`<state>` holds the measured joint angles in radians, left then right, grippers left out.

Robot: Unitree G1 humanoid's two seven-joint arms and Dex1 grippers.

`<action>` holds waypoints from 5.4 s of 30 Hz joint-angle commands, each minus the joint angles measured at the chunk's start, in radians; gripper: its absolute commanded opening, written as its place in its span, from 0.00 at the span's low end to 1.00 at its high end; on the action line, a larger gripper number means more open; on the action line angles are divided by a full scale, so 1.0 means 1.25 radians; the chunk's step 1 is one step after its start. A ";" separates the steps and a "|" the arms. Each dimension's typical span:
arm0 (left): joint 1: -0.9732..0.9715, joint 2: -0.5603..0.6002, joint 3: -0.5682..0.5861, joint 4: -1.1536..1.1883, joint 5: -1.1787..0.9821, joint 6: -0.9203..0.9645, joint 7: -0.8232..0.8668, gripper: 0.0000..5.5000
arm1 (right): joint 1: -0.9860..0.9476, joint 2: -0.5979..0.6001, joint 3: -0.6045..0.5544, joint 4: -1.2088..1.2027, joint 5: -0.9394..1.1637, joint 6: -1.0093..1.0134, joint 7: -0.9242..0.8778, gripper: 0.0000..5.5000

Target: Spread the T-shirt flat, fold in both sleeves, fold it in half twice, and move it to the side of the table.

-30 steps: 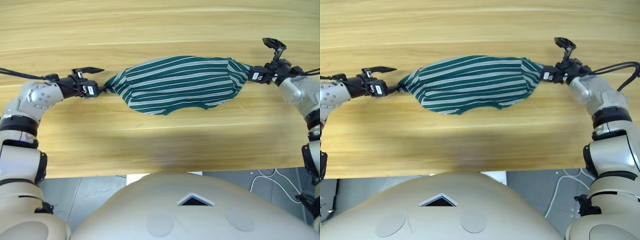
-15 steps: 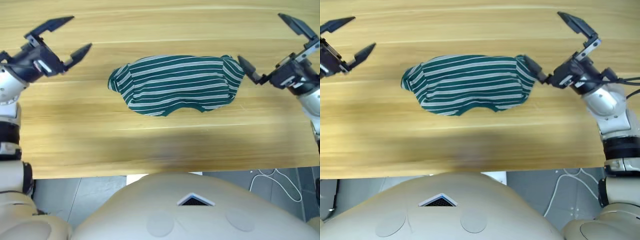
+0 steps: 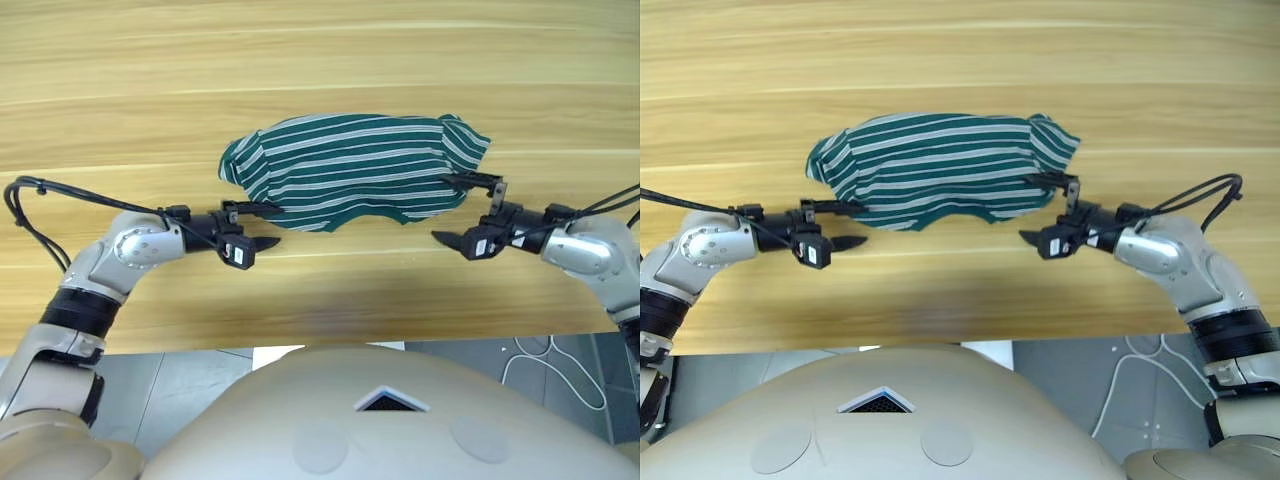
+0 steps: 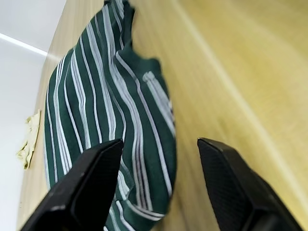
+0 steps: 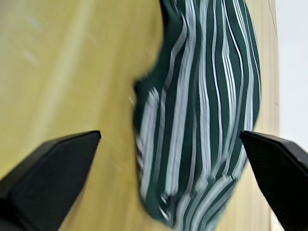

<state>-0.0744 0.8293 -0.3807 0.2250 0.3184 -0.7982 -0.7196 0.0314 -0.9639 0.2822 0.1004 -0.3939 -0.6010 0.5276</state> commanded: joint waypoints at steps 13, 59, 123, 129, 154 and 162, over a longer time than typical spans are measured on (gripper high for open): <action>-0.010 0.015 -0.010 -0.062 0.050 0.116 -0.062 0.22 | 0.013 0.024 0.048 0.063 -0.126 0.094 0.005 0.50; 0.194 0.066 0.404 -0.147 -0.428 -0.043 -0.314 0.00 | 0.284 -0.125 -0.332 -0.137 0.384 -0.263 0.154 0.01; -0.278 0.061 0.156 0.201 -0.333 0.118 -0.514 0.00 | -0.492 -0.054 0.166 0.256 0.127 -0.041 0.321 0.01; -1.279 -0.020 0.297 0.729 -0.249 0.408 0.328 0.00 | -1.398 0.173 0.003 0.833 0.064 0.358 -0.503 0.01; -0.228 -0.181 0.086 0.568 -0.144 -0.195 -0.032 0.00 | -0.213 0.009 0.087 0.206 0.063 -0.062 -0.188 0.01; -0.068 -0.044 0.070 0.281 -0.282 -0.209 -0.150 0.00 | -0.014 -0.078 0.014 0.120 0.158 -0.112 -0.039 0.01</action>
<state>-0.2208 0.7097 -0.2785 0.6902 0.0340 -1.0678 -0.8615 -0.0165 -1.0395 0.3190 0.2741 -0.2151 -0.7373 0.4376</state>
